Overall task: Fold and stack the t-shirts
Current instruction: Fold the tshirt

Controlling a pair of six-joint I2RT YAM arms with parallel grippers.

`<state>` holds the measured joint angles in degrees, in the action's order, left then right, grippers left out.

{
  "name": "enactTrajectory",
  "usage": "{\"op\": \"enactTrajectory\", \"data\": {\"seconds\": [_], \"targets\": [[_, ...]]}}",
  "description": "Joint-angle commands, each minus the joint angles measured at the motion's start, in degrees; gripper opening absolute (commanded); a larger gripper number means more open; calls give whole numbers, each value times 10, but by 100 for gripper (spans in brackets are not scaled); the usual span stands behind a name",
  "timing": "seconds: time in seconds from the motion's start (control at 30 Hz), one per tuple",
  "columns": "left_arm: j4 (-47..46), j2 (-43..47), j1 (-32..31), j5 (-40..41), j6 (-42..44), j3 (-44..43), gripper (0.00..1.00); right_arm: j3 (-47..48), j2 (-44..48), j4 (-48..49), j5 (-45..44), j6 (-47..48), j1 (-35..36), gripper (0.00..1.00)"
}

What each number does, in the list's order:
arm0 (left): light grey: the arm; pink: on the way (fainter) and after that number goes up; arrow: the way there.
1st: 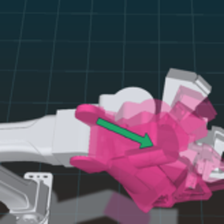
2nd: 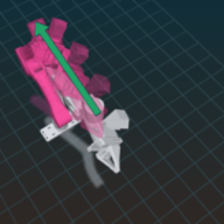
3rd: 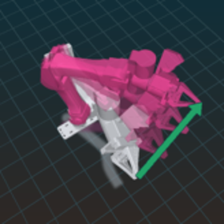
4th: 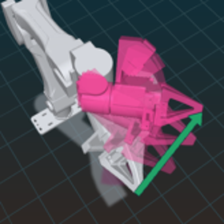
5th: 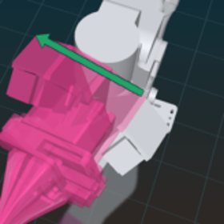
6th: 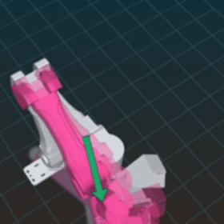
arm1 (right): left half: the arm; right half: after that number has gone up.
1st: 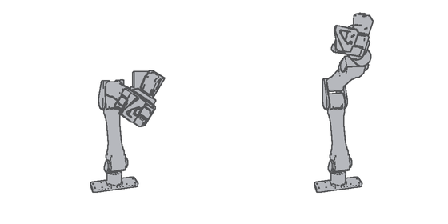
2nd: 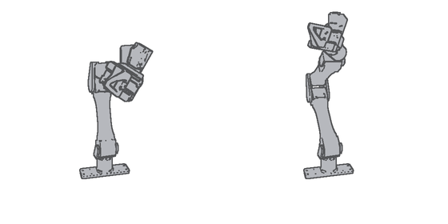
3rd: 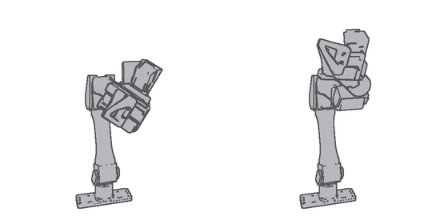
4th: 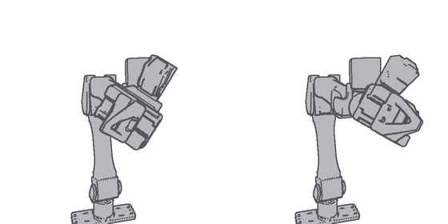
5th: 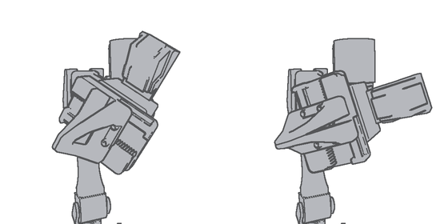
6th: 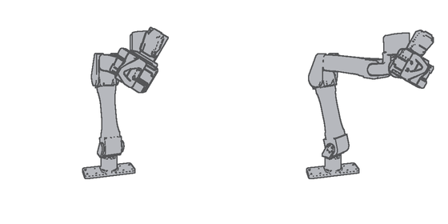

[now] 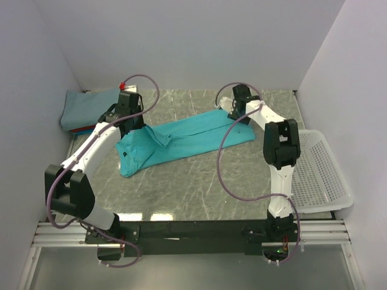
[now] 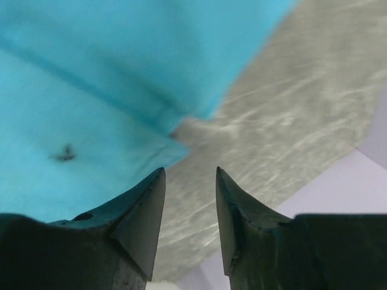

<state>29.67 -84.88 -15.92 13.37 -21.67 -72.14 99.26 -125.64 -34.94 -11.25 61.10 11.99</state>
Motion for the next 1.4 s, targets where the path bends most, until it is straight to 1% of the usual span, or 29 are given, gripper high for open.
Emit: {"op": "enactTrajectory", "data": {"seconds": [0.0,0.07,0.13,0.2,0.33,0.4,0.63,0.93,1.07,1.13,1.17,1.2,1.23,1.27,1.3,1.37], "targets": [[-10,-26,4,-7,20,-46,0,59,37,45,42,-112,-14,47],[-8,-47,5,-4,24,-56,0,48,71,54,89,-154,-17,50],[-6,-62,5,-3,33,-74,0,24,99,78,116,-185,-17,51],[3,-85,6,0,39,-98,0,-21,143,94,165,-203,-16,51],[21,-141,6,9,56,-142,0,-92,198,129,221,-247,-17,52],[26,-159,7,11,64,-165,0,-111,210,138,241,-256,-15,53],[39,-227,7,28,73,-210,0,-141,225,137,261,-258,-15,54],[45,-273,12,45,70,-230,0,-149,220,126,281,-253,-15,55],[57,-309,20,34,69,-250,1,-157,225,124,291,-252,-16,56],[80,-332,22,51,66,-266,22,-164,232,124,306,-250,-16,56],[85,-334,23,61,64,-276,34,-166,233,123,312,-248,-15,56],[86,-332,25,74,56,-282,54,-169,237,121,329,-244,-16,57],[86,-319,27,95,52,-288,61,-173,241,115,340,-238,-15,57],[85,-306,28,97,51,-295,65,-176,245,110,357,-231,-16,58],[78,-290,28,101,51,-298,71,-180,248,105,372,-213,-16,58],[61,-229,27,94,48,-296,72,-191,261,82,433,-184,-14,58]]}}
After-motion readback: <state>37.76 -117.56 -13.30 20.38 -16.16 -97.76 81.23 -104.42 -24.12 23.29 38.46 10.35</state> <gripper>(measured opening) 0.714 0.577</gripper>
